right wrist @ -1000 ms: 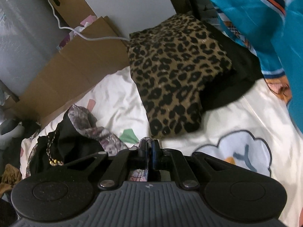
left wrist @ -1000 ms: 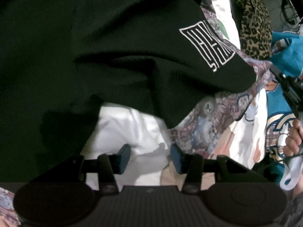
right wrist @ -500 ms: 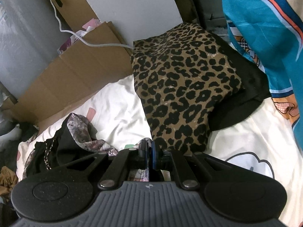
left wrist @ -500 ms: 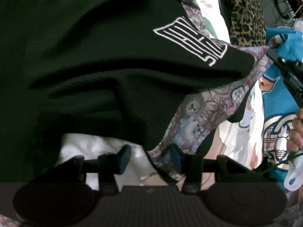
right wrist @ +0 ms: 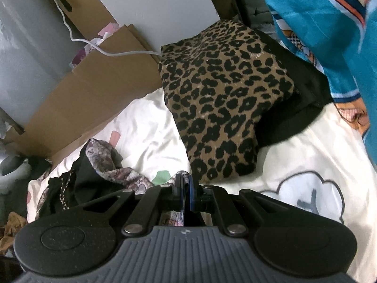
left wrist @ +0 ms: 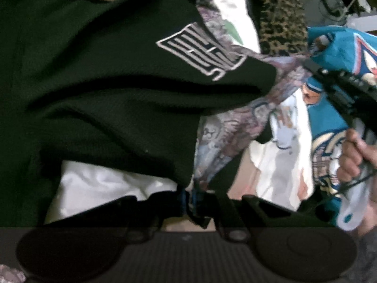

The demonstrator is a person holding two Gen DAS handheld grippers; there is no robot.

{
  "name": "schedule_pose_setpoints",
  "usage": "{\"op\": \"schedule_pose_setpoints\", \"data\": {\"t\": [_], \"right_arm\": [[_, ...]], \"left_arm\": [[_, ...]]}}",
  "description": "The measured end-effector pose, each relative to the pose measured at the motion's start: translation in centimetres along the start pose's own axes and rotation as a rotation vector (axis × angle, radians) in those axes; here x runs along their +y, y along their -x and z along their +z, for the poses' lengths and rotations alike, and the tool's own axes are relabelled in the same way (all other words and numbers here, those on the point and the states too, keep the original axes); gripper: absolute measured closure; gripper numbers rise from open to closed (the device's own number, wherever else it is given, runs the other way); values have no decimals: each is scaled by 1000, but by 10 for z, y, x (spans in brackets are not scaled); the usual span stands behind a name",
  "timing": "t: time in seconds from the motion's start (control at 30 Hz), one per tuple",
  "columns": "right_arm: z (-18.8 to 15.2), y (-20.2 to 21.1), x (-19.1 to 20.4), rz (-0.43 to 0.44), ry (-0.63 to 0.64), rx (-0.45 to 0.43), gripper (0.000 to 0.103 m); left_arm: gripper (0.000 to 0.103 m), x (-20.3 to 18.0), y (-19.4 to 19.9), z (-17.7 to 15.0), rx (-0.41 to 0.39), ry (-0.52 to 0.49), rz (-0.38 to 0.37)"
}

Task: Fold clothes

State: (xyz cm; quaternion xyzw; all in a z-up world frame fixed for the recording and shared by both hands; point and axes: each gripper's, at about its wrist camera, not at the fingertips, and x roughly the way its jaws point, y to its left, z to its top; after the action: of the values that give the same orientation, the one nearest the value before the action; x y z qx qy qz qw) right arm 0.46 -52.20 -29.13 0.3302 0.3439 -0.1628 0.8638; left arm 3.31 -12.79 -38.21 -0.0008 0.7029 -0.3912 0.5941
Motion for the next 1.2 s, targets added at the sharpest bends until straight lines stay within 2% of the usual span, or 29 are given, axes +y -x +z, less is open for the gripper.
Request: {"op": "schedule_pose_setpoints", "data": {"t": [0.2, 0.37, 0.4, 0.47, 0.5, 0.53, 0.57, 0.77, 0.97, 1.2], "right_arm": [[-17, 14, -6, 19, -24, 47, 100], [-38, 19, -7, 58, -5, 119, 95], [-42, 18, -7, 54, 1, 133, 93], [-49, 18, -7, 48, 12, 160, 74], [-52, 18, -7, 44, 17, 174, 70], [-54, 18, -7, 37, 24, 172, 61], [-55, 18, -7, 30, 30, 170, 59], [-54, 8, -15, -1, 7, 188, 58], [-75, -15, -16, -11, 5, 279, 58], [-99, -26, 3, 59, 59, 339, 58]], "left_arm": [[99, 5, 38, -8, -24, 23, -73], [99, 26, 62, -11, -47, 70, -94], [99, 32, 66, -11, -51, 85, -93], [99, 44, 73, -12, -57, 110, -77], [99, 49, 77, -12, -62, 121, -69], [99, 52, 78, -12, -67, 128, -60], [99, 54, 80, -11, -72, 135, -54], [99, 71, 89, -7, -91, 163, -40], [99, 87, 92, -7, -86, 178, -5], [99, 106, 95, -1, -107, 214, 39]]}}
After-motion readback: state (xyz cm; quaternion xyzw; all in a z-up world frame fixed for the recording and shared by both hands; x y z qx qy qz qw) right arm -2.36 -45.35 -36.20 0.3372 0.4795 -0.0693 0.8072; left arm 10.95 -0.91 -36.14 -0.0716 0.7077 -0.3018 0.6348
